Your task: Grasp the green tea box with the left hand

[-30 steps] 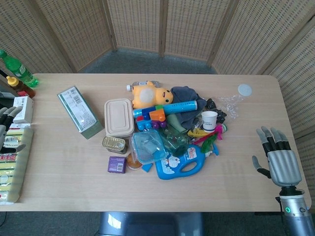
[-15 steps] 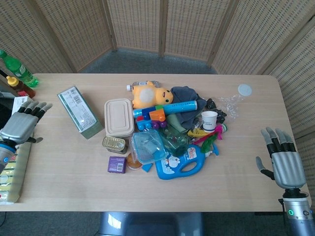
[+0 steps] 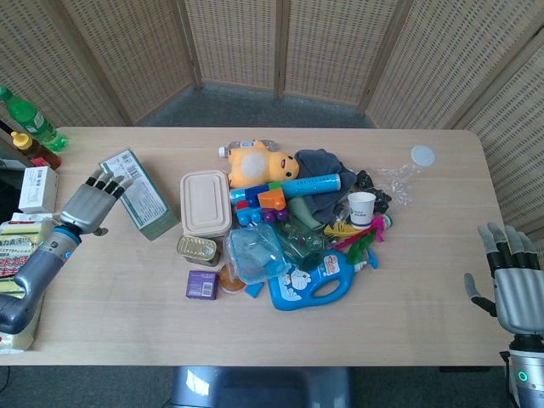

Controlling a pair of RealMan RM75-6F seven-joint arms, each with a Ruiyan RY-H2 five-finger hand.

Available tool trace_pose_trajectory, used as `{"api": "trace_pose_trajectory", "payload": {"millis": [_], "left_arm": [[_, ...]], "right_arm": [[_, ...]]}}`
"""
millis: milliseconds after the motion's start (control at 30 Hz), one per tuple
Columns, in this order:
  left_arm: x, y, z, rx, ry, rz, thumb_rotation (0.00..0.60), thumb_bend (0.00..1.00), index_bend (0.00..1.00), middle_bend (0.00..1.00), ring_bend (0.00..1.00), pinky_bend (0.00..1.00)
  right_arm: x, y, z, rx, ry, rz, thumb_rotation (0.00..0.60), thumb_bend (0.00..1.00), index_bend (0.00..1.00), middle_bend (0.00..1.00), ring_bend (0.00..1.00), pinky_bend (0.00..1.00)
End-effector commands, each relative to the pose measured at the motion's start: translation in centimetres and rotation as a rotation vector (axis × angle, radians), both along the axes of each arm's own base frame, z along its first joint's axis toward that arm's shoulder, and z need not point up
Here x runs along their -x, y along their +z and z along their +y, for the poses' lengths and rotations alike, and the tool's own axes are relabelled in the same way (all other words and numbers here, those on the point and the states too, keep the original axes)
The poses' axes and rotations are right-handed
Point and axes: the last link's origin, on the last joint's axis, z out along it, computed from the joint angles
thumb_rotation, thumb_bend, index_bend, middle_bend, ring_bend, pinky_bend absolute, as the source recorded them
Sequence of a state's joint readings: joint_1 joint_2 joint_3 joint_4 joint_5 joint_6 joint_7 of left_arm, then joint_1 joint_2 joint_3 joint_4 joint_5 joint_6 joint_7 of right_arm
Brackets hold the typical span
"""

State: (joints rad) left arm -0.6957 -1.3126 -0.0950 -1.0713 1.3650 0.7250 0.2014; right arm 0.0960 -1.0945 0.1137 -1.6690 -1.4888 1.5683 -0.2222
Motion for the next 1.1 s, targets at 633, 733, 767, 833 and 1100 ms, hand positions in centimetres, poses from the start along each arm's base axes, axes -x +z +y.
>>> {"api": "trace_pose_trajectory", "payload": {"millis": [633, 733, 767, 833, 1100], "left_arm": [[-3.1, -5.7, 4.9, 0.04, -0.03, 0.082, 0.6, 0.04, 0.0, 0.0, 0.0, 0.0], [-3.7, -6.4, 5.4, 0.042, -0.041, 0.09, 0.6, 0.04, 0.0, 0.0, 0.0, 0.0], [-3.9, -6.7, 5.5, 0.043, -0.04, 0.09, 0.6, 0.04, 0.0, 0.0, 0.0, 0.0], [-4.3, -7.2, 5.9, 0.048, -0.04, 0.097, 0.6, 0.04, 0.0, 0.0, 0.0, 0.0], [-5.2, -9.0, 6.8, 0.072, -0.02, 0.119, 0.6, 0.04, 0.0, 0.0, 0.0, 0.0]], "right_arm": [[0.8, 1.1, 0.8, 0.031, -0.026, 0.0, 0.492, 0.42, 0.01, 0.0, 0.0, 0.0], [0.9, 1.3, 0.9, 0.035, -0.03, 0.001, 0.492, 0.42, 0.01, 0.0, 0.0, 0.0], [0.9, 1.3, 1.0, 0.036, -0.031, 0.001, 0.491, 0.42, 0.01, 0.0, 0.0, 0.0], [0.9, 1.4, 1.0, 0.038, -0.031, 0.001, 0.493, 0.42, 0.01, 0.0, 0.0, 0.0], [1.0, 1.6, 1.3, 0.047, -0.034, 0.004, 0.493, 0.42, 0.02, 0.0, 0.0, 0.0]]}}
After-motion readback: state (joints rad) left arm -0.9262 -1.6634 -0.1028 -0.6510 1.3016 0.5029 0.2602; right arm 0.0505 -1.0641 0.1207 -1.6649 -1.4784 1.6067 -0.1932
